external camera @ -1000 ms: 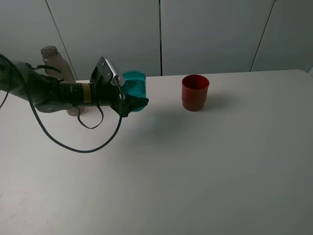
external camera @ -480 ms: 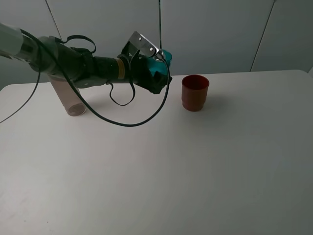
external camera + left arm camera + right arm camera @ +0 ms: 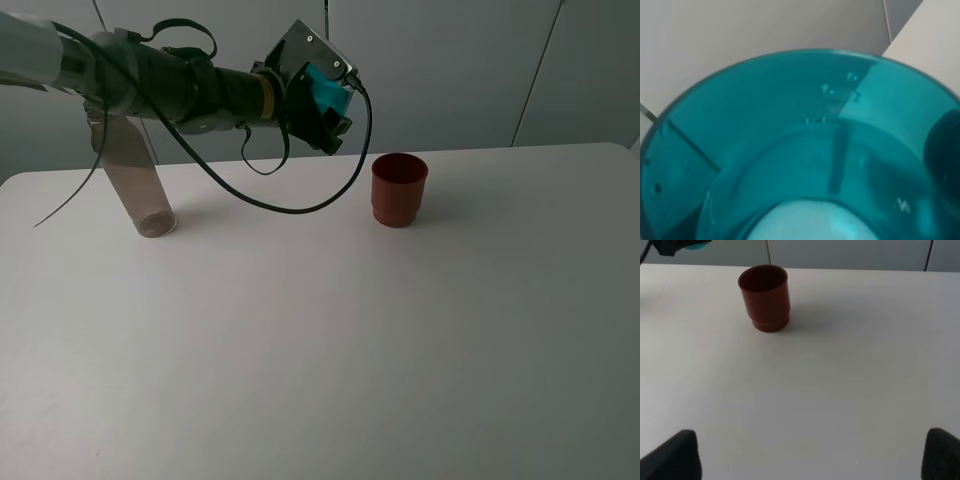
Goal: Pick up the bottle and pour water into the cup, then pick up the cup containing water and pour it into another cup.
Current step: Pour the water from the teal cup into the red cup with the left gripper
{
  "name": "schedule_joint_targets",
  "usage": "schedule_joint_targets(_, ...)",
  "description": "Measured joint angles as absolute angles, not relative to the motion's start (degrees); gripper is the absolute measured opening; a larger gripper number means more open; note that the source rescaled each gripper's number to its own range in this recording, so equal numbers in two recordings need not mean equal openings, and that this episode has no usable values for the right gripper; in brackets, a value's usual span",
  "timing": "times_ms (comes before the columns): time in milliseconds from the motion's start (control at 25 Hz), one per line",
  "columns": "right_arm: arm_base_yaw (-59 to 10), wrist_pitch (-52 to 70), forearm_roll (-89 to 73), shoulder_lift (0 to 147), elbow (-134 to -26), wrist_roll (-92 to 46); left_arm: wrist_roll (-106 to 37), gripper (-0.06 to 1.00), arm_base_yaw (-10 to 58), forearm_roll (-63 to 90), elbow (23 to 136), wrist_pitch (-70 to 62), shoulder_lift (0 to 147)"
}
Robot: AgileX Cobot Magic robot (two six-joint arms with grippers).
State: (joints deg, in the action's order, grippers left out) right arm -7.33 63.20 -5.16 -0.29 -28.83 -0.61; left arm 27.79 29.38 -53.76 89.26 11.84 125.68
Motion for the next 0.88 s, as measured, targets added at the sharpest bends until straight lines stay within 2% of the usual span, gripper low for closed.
schedule_joint_targets(880, -7.3, 63.2, -5.2, -0.3, -28.8, -0.6, 16.9, 0.14, 36.0, -54.4, 97.5, -2.5, 132.3)
